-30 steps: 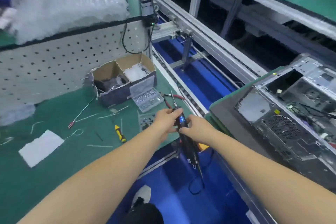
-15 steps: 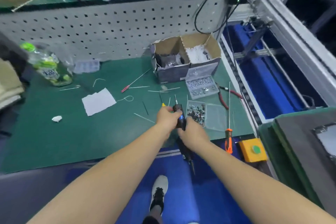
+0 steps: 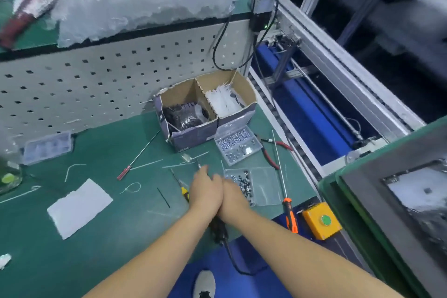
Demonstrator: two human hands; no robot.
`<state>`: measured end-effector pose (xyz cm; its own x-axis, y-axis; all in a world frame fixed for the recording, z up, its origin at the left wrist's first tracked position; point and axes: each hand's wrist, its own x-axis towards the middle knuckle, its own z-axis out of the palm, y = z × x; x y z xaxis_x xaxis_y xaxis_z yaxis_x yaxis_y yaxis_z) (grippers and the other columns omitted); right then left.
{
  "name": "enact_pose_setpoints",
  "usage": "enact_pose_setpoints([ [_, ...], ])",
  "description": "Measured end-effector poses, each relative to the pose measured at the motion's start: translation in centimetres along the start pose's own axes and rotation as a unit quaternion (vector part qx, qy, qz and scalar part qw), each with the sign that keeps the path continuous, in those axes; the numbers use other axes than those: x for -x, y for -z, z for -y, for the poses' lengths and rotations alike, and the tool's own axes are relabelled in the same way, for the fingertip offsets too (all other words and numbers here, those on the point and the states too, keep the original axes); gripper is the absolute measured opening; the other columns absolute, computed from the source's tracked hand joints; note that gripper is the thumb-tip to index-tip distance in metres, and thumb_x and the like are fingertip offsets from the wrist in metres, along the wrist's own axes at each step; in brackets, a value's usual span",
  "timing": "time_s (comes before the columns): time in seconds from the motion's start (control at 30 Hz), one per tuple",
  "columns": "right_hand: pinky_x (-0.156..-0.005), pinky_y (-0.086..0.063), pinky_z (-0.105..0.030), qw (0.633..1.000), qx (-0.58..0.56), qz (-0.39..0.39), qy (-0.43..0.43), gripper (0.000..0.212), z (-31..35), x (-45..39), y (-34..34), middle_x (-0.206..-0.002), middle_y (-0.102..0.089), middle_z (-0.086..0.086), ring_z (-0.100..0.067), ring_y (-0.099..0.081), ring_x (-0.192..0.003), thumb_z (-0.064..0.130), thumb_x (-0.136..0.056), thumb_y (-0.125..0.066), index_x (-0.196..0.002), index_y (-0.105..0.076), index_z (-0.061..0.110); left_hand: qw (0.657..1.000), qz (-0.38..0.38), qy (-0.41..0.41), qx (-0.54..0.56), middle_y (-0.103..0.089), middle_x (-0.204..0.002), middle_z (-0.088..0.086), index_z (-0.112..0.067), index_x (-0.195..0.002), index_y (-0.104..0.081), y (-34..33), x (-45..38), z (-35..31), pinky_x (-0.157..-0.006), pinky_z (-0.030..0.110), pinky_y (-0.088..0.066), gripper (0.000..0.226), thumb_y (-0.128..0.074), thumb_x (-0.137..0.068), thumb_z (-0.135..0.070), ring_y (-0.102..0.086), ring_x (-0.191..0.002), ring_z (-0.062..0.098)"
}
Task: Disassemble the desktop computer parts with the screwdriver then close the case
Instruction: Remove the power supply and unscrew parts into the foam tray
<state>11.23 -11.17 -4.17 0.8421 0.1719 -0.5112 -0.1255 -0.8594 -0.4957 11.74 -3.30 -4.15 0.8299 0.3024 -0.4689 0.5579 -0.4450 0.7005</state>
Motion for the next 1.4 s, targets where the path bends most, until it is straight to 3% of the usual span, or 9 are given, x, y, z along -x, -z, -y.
enact_pose_setpoints([
  [0.2, -0.102, -0.05, -0.041, 0.993, 0.003, -0.116, -0.001, 0.038, -4.1, 4.4, 15.3, -0.135, -0.065, -0.02, -0.036, -0.06, -0.127, 0.005, -0.1, -0.056, -0.137, -0.059, 0.004, 0.959, 0.099, -0.264, 0.042, -0.07, -0.111, -0.009, -0.027, -0.115, -0.071, -3.3, 4.7, -15.8, -0.087, 0.025, -0.042, 0.027, -0.05, -0.1, -0.02, -0.062, -0.108, 0.014],
  [0.33, -0.078, -0.052, -0.039, 0.963, 0.015, -0.255, -0.084, 0.024, -11.9, 13.3, 26.3, -0.109, -0.073, -0.017, -0.038, -0.067, -0.102, 0.011, -0.091, -0.057, -0.111, -0.07, 0.012, 0.907, 0.185, -0.377, 0.039, -0.074, -0.105, -0.004, -0.022, -0.103, -0.075, -9.9, 10.8, -26.0, -0.088, 0.028, -0.045, 0.023, -0.054, -0.098, -0.016, -0.064, -0.102, 0.016],
  [0.6, -0.077, -0.054, -0.039, 0.869, -0.016, -0.402, -0.288, 0.014, -33.0, 40.3, 33.5, -0.104, -0.07, -0.009, -0.031, -0.063, -0.089, 0.022, -0.102, -0.051, -0.099, -0.065, 0.019, 0.798, 0.315, -0.507, -0.081, -0.068, -0.079, -0.014, -0.028, -0.098, -0.074, -24.8, 27.9, -31.4, -0.069, 0.028, -0.041, 0.018, -0.057, -0.098, -0.025, -0.063, -0.083, 0.015],
  [0.77, -0.083, -0.052, -0.036, 0.847, -0.021, -0.394, -0.355, 0.02, -45.0, 53.7, 30.3, -0.111, -0.069, -0.001, -0.023, -0.063, -0.098, 0.022, -0.1, -0.05, -0.103, -0.069, 0.018, 0.729, 0.389, -0.544, -0.145, -0.071, -0.072, -0.009, -0.031, -0.087, -0.072, -33.4, 39.3, -31.1, -0.061, 0.026, -0.047, 0.021, -0.055, -0.098, -0.036, -0.067, -0.07, 0.016],
  [0.93, -0.072, -0.049, -0.035, 0.827, -0.077, -0.361, -0.424, 0.015, -57.1, 61.4, 26.0, -0.096, -0.068, -0.008, -0.031, -0.064, -0.089, 0.013, -0.096, -0.049, -0.091, -0.063, 0.01, 0.709, 0.426, -0.53, -0.188, -0.073, -0.09, -0.016, -0.033, -0.09, -0.072, -42.8, 49.0, -29.7, -0.074, 0.025, -0.052, 0.02, -0.055, -0.096, -0.042, -0.068, -0.089, 0.01],
  [1.1, -0.079, -0.045, -0.034, 0.793, -0.158, -0.336, -0.483, 0.008, -65.7, 63.2, 22.1, -0.112, -0.066, -0.018, -0.034, -0.059, -0.094, 0.018, -0.1, -0.053, -0.099, -0.054, 0.01, 0.703, 0.456, -0.49, -0.241, -0.074, -0.089, -0.011, -0.033, -0.09, -0.071, -50.0, 54.4, -28.0, -0.069, 0.029, -0.054, 0.017, -0.056, -0.096, -0.038, -0.068, -0.074, 0.013],
  [1.17, -0.084, -0.049, -0.036, 0.775, -0.195, -0.328, -0.504, 0.023, -68.4, 62.5, 20.9, -0.124, -0.062, -0.018, -0.034, -0.061, -0.104, 0.026, -0.098, -0.059, -0.11, -0.053, 0.007, 0.7, 0.455, -0.482, -0.267, -0.073, -0.087, -0.008, -0.031, -0.092, -0.071, -52.1, 55.2, -27.6, -0.068, 0.03, -0.055, 0.017, -0.056, -0.096, -0.038, -0.064, -0.068, 0.013],
  [1.3, -0.1, -0.049, -0.043, 0.724, -0.272, -0.336, -0.538, 0.094, -71.8, 59.4, 20.3, -0.142, -0.049, -0.016, -0.034, -0.054, -0.13, 0.068, -0.084, -0.07, -0.145, -0.041, 0.003, 0.708, 0.435, -0.466, -0.304, -0.074, -0.092, -0.008, -0.027, -0.094, -0.071, -54.8, 54.8, -26.8, -0.073, 0.03, -0.055, 0.02, -0.055, -0.095, -0.039, -0.068, -0.081, 0.015],
  [1.4, -0.097, -0.05, -0.043, 0.693, -0.299, -0.359, -0.549, 0.108, -73.0, 56.5, 20.6, -0.141, -0.053, -0.012, -0.032, -0.055, -0.13, 0.079, -0.071, -0.073, -0.145, -0.044, 0.007, 0.714, 0.442, -0.443, -0.316, -0.075, -0.093, -0.006, -0.032, -0.094, -0.071, -55.7, 54.3, -25.9, -0.068, 0.025, -0.053, 0.019, -0.055, -0.094, -0.041, -0.065, -0.075, 0.009],
])
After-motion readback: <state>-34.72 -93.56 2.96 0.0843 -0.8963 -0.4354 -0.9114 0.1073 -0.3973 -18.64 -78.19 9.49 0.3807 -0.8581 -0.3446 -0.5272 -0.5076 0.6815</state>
